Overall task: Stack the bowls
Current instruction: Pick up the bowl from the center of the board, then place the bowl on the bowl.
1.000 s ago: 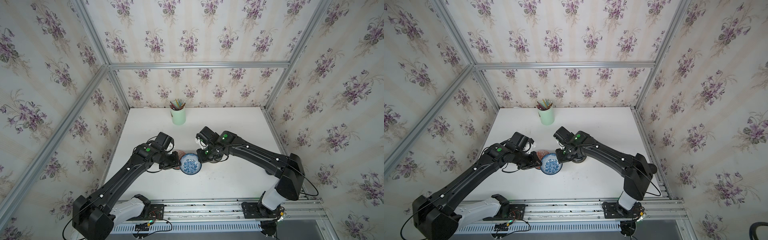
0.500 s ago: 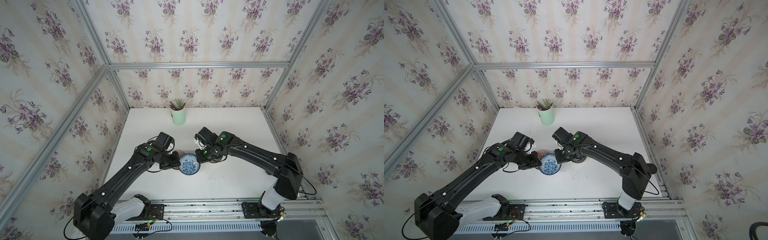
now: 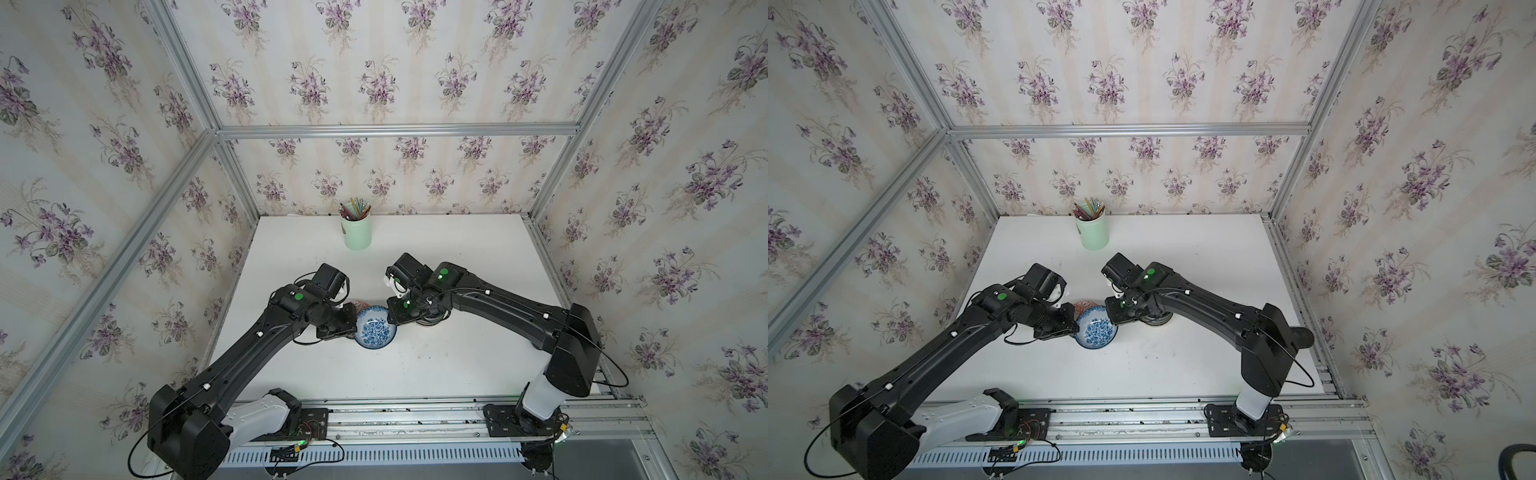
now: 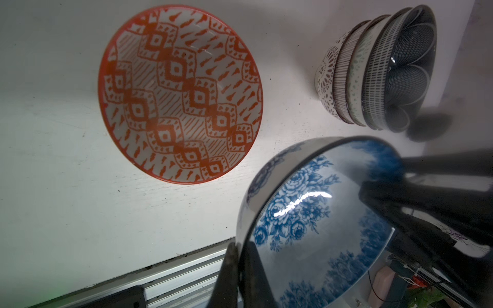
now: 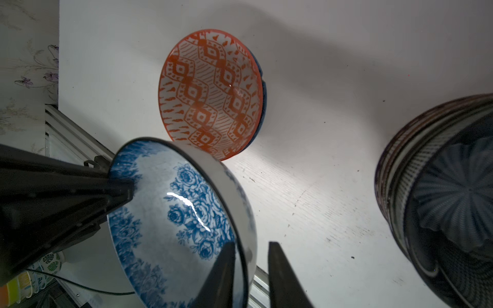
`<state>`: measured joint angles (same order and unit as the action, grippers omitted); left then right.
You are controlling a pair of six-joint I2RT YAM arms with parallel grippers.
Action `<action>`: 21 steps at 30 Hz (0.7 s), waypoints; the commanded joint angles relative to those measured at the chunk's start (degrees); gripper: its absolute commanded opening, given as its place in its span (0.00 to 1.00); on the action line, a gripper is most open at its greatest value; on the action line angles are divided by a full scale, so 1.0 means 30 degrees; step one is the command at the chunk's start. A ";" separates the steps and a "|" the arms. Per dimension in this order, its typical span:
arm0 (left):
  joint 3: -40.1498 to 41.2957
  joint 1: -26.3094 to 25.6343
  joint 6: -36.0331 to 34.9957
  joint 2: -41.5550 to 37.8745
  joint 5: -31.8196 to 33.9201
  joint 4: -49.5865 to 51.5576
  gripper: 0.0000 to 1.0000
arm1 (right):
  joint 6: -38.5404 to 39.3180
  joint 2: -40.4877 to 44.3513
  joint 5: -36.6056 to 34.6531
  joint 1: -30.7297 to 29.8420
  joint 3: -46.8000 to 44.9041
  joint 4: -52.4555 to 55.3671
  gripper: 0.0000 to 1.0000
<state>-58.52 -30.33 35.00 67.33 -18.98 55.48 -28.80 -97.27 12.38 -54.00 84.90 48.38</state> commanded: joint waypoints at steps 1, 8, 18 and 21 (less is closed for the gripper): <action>-0.0700 0.0075 -0.0519 0.0258 0.1269 0.0649 0.00 | 0.0319 -0.0065 -0.0680 0.0003 0.0812 0.0736 0.41; -0.1292 0.0871 -0.1049 0.0505 0.1735 0.1137 0.00 | 0.0984 0.0837 -0.1138 0.0536 0.1711 0.1449 0.49; -0.0625 0.3527 -0.2026 0.0831 0.0763 0.0436 0.00 | 0.1263 0.3387 -0.0917 0.2359 -0.0769 0.1007 0.49; -0.0221 0.3923 -0.2080 0.0872 0.0579 -0.0042 0.00 | 0.1272 0.3828 -0.0750 0.2586 -0.1648 0.0695 0.50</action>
<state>-59.68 -19.25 30.04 69.93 -15.42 57.65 -25.58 -86.67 9.80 -46.54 81.14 51.20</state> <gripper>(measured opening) 0.073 0.495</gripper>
